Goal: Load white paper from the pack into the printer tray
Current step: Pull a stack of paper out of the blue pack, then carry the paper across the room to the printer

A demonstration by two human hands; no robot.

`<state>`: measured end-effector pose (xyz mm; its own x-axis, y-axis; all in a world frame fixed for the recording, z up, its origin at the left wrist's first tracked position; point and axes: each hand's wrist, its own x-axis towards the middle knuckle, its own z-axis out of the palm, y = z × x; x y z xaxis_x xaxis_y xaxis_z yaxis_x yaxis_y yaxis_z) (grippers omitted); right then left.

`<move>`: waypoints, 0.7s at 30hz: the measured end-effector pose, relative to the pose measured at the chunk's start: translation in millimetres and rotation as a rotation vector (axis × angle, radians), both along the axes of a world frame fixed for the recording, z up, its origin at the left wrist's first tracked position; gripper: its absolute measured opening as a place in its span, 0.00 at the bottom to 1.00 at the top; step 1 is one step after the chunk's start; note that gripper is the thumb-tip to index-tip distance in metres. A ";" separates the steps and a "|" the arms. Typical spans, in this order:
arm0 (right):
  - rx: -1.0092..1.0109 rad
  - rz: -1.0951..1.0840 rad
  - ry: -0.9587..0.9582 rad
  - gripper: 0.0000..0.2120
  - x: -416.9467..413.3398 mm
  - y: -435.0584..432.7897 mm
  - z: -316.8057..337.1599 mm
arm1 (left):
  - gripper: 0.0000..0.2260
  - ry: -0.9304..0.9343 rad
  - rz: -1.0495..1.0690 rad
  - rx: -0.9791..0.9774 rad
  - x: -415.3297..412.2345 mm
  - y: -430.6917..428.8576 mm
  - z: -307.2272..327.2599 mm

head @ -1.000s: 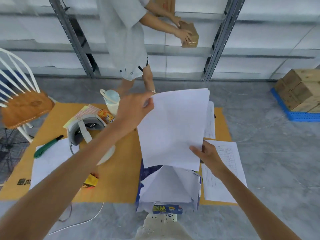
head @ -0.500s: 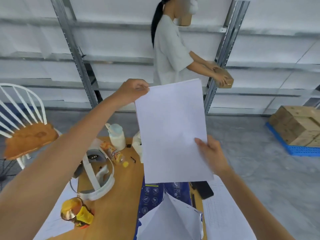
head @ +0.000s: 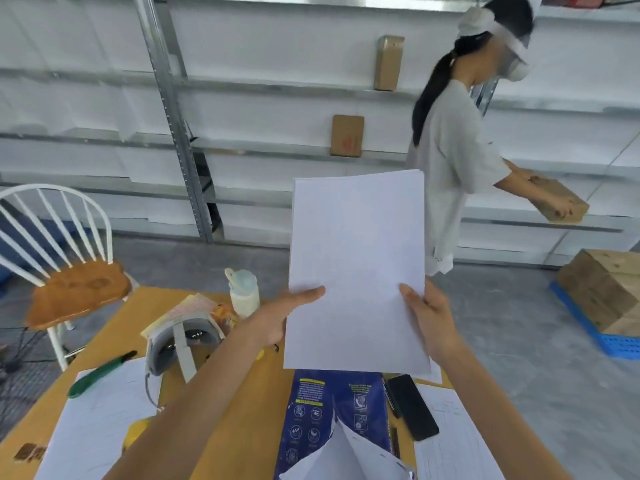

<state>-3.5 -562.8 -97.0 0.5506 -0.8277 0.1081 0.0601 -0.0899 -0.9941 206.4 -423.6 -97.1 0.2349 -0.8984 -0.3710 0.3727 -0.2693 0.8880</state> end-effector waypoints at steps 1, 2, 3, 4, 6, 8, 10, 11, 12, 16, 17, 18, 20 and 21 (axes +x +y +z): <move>0.002 0.004 -0.006 0.11 1.9 0.2 1.6 | 0.18 -0.043 0.037 -0.011 -0.9 -1.4 1.9; 0.007 0.006 -0.018 0.10 3.6 0.6 3.7 | 0.18 -0.070 0.081 -0.014 -1.4 -2.5 3.9; 0.007 0.004 -0.028 0.10 4.7 1.6 5.9 | 0.17 -0.089 0.118 -0.009 -0.6 -3.3 5.7; -0.008 0.001 -0.025 0.09 5.6 2.6 7.7 | 0.17 -0.109 0.146 -0.001 0.6 -4.1 7.5; -0.070 0.003 0.015 0.08 7.1 3.7 10.4 | 0.17 -0.146 0.173 -0.005 3.2 -4.5 9.3; -0.101 0.014 0.034 0.09 9.1 3.7 12.2 | 0.17 -0.193 0.190 -0.027 5.5 -4.0 8.4; -0.076 0.035 0.013 0.11 12.3 3.2 13.7 | 0.14 -0.267 0.198 -0.050 6.4 -1.4 7.9; -0.073 0.044 -0.008 0.12 13.8 3.0 14.7 | 0.12 -0.302 0.205 -0.063 6.8 0.8 7.3; -0.084 0.055 -0.028 0.14 16.0 2.6 15.6 | 0.11 -0.329 0.222 -0.076 6.9 3.5 6.8; -0.108 0.140 -0.050 0.26 29.1 1.1 17.3 | 0.17 -0.405 0.349 -0.192 6.1 19.8 14.5; -0.105 0.171 -0.052 0.27 34.5 1.5 17.4 | 0.21 -0.435 0.381 -0.237 6.5 24.9 16.8; -0.103 0.201 -0.051 0.28 40.1 2.4 17.4 | 0.24 -0.467 0.414 -0.280 6.3 30.5 18.8; -0.090 0.252 -0.043 0.30 53.8 6.9 17.8 | 0.30 -0.538 0.482 -0.351 7.1 43.4 21.2; -0.077 0.274 -0.043 0.31 61.3 10.6 18.3 | 0.32 -0.574 0.516 -0.381 7.6 51.3 23.0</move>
<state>57.7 -552.1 -78.7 0.7465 -0.6369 0.1927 0.1345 -0.1391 -0.9811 214.0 -372.3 -74.1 0.7070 -0.6670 0.2352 -0.1676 0.1651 0.9719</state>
